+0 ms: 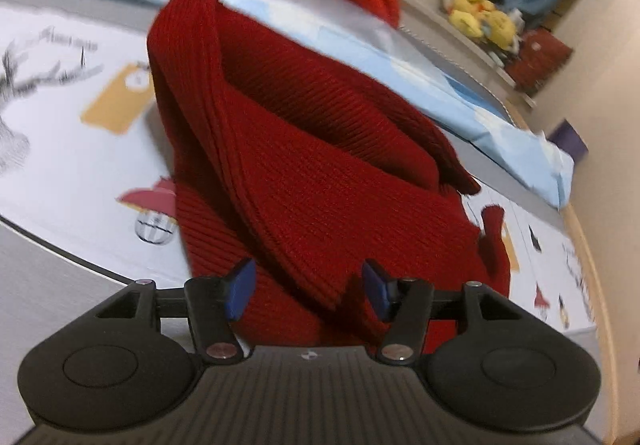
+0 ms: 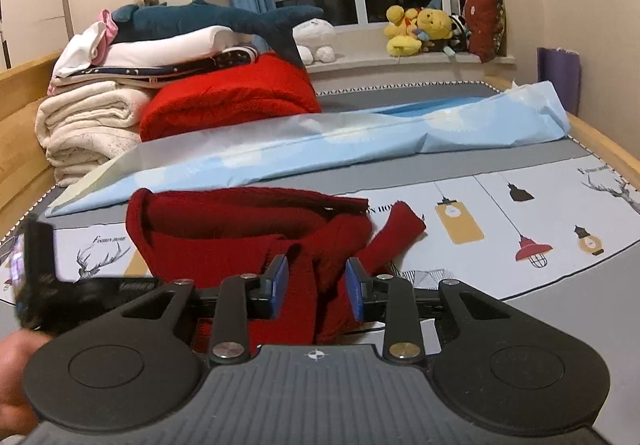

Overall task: Fold small clothes
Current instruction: 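Grasp the red sweater with the left gripper while the right gripper grasps another part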

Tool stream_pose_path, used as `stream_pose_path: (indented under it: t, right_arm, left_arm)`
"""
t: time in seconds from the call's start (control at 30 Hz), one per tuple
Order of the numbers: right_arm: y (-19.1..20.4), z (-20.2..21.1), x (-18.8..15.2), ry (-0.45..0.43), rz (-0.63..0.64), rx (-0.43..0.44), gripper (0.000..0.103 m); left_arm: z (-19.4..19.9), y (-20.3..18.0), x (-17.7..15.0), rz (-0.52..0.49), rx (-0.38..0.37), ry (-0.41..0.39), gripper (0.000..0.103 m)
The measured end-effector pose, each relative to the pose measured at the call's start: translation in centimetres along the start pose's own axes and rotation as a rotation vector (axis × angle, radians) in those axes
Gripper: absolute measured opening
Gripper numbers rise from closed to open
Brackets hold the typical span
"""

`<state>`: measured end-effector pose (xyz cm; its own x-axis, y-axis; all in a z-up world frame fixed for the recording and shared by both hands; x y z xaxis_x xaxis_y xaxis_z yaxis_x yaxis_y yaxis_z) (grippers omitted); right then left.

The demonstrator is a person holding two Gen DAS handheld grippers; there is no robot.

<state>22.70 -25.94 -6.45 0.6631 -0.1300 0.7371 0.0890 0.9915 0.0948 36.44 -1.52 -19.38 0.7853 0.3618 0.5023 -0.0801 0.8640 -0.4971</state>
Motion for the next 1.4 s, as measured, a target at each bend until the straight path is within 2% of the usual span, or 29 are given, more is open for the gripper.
stream_pose_path:
  t: [0.07,0.17,0.23,0.3,0.4,0.47,0.63,0.7,0.77,0.8,0.83,0.9,0.97,1.03,1.1,1.17,1.27,1.4]
  right_arm:
    - [-0.2,-0.5,-0.5,0.016,0.011,-0.015,0.034]
    - [-0.5,-1.2,-1.0,0.042,0.016,-0.033,0.035]
    - [-0.7,-1.6,-1.1,0.054,0.002,-0.042,0.036]
    - [-0.8,-1.9,-1.1,0.06,-0.012,-0.052,0.036]
    - [-0.9,-2.5,-0.9,0.063,-0.037,-0.069,0.037]
    - [-1.0,-2.8,-0.6,0.062,-0.074,-0.074,0.037]
    - [-0.9,-3.7,-0.2,0.062,-0.148,-0.077,0.037]
    - [-0.6,-4.0,-0.3,0.067,-0.166,-0.077,0.037]
    - [-0.2,-4.5,-0.9,0.086,-0.179,-0.078,0.037]
    - [0.1,-4.9,-1.4,0.103,-0.186,-0.078,0.037]
    - [0.4,-5.3,-1.9,0.121,-0.192,-0.074,0.037]
    - [1.2,-6.4,-3.2,0.176,-0.189,-0.061,0.037]
    - [2.3,-7.8,-4.8,0.249,-0.174,-0.043,0.037]
    - [3.3,-9.3,-6.4,0.317,-0.148,-0.042,0.037]
    - [4.2,-10.9,-8.1,0.373,-0.115,-0.05,0.043]
    - [4.7,-12.6,-9.3,0.415,-0.112,-0.063,0.046]
    - [5.6,-15.1,-11.0,0.46,-0.094,-0.078,0.048]
    - [7.2,-16.9,-11.8,0.447,-0.067,-0.055,0.051]
  left_arm:
    - [-0.9,0.4,0.0,0.044,0.005,0.005,0.06]
    - [-0.6,0.4,0.7,0.051,-0.018,-0.016,0.014]
    - [1.0,0.2,1.4,0.018,-0.026,-0.026,0.011]
    - [4.2,-0.1,2.8,-0.028,-0.042,-0.067,0.01]
    - [10.5,0.5,4.2,-0.086,-0.045,-0.119,0.009]
    - [14.9,2.3,4.9,-0.107,-0.01,-0.123,0.009]
    - [23.3,9.5,4.6,-0.104,0.105,-0.096,0.008]
    - [24.8,12.6,3.7,-0.131,0.141,-0.111,0.008]
    - [24.4,16.3,1.9,-0.111,0.181,-0.071,0.008]
    - [23.8,18.1,0.9,-0.08,0.194,-0.005,0.008]
    - [23.0,19.3,0.1,-0.051,0.202,0.065,0.009]
    - [22.3,20.0,0.0,-0.082,0.197,0.107,0.011]
    - [21.6,19.9,0.4,-0.125,0.237,0.111,0.013]
    - [20.9,20.1,0.5,-0.14,0.246,0.119,0.019]
    - [20.1,20.1,0.0,-0.14,0.232,0.155,0.042]
    - [19.7,20.2,-0.3,-0.18,0.226,0.152,0.049]
    - [18.8,20.9,-0.4,-0.23,0.261,0.16,0.05]
    - [18.0,20.7,-0.6,-0.226,0.22,0.167,0.05]
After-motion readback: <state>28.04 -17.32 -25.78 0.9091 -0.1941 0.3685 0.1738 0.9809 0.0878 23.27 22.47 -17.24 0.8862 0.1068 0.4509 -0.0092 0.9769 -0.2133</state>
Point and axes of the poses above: each gripper's, at about its wrist camera, not at the fingertips, and z roughly against the way its jaws point, y to its left, x to its top, the point moved 10 cm from there along -z, roughly the way its jaws point, and after that the axes turned 6 degrees about -x, right-handed, at the moved point
